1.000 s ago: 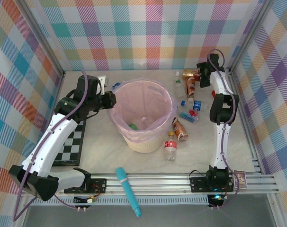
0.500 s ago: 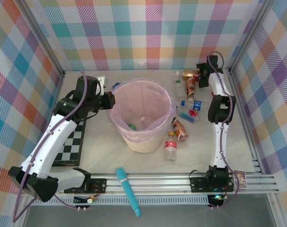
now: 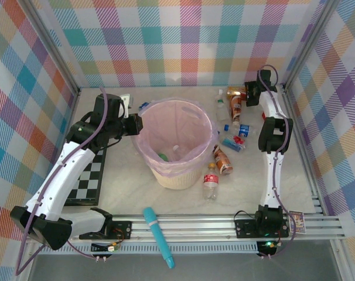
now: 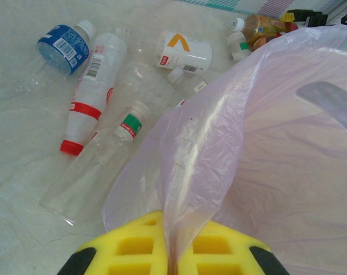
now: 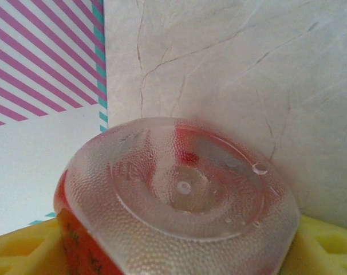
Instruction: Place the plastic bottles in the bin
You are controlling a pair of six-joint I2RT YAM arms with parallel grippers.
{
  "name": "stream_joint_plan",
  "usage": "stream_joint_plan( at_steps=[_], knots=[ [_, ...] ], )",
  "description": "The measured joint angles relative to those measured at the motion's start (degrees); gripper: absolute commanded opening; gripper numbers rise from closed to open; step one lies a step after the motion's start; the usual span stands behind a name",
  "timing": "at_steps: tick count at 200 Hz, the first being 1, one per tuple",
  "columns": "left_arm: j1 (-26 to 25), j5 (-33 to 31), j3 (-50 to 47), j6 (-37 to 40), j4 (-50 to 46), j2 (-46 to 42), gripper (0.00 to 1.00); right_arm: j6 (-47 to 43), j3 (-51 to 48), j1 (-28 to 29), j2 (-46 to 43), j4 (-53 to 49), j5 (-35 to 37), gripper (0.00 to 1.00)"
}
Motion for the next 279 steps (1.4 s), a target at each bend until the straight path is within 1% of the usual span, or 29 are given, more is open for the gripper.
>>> stream_joint_plan(
  at_steps=[34, 46, 65, 88, 116, 131, 153, 192, 196, 207, 223, 244, 261, 279],
  knots=[
    [0.0, 0.02, 0.0, 0.0, 0.02, 0.0, 0.08, -0.52, -4.37, -0.85, -3.41, 0.5, 0.02, 0.65],
    [0.0, 0.04, 0.0, 0.0, 0.02, 0.0, 0.09, -0.68, -7.06, -1.42, -5.57, 1.86, -0.02, 0.63],
    [0.0, 0.07, 0.0, 0.0, 0.04, 0.0, 0.08, -1.51, -10.36, -2.58, -9.31, 3.89, -0.39, 0.63],
    [0.0, 0.28, -0.02, 0.0, 0.15, 0.0, 0.08, -2.23, -13.57, -3.74, -14.69, 6.62, -1.25, 0.62],
    [0.0, 0.42, -0.13, 0.0, 0.37, -0.04, 0.07, -4.98, -20.92, -4.59, -23.89, 11.06, -3.1, 0.6],
    [0.0, 0.48, -0.24, 0.0, 0.61, -0.04, 0.03, -7.78, -25.22, -4.74, -29.18, 13.97, -4.92, 0.6],
    [0.0, 0.9, -0.35, 0.26, 0.68, -0.17, 0.0, -12.22, -29.05, -4.63, -35.65, 16.24, -8.35, 0.58],
    [0.0, 1.62, -1.84, 1.44, 1.62, -1.81, 0.0, -21.49, -30.91, -4.09, -46.53, 15.08, -16.31, 0.56],
    [0.0, 1.68, -2.05, 1.49, 1.79, -1.99, 0.0, -22.49, -30.93, -3.98, -47.78, 14.6, -17.22, 0.53],
    [0.0, 1.79, -2.62, 1.51, 2.36, -2.47, 0.0, -25.22, -31.12, -3.54, -50.97, 13.49, -19.23, 0.52],
    [0.0, 1.75, -3.32, 1.51, 3.13, -3.06, 0.0, -29.62, -31.15, -1.95, -55.89, 10.4, -22.12, 0.52],
    [0.0, 1.68, -3.45, 1.49, 3.23, -3.19, 0.0, -35.74, -30.77, 2.45, -61.35, 5.31, -25.29, 0.52],
    [0.0, 1.33, -3.37, 1.49, 3.08, -3.13, 0.0, -41.05, -30.08, 7.8, -64.28, 0.63, -26.71, 0.52],
    [0.0, 1.27, -2.97, 1.49, 2.8, -2.69, 0.0, -46.71, -29.9, 14.84, -66.55, -4.33, -27.71, 0.52]
  ],
)
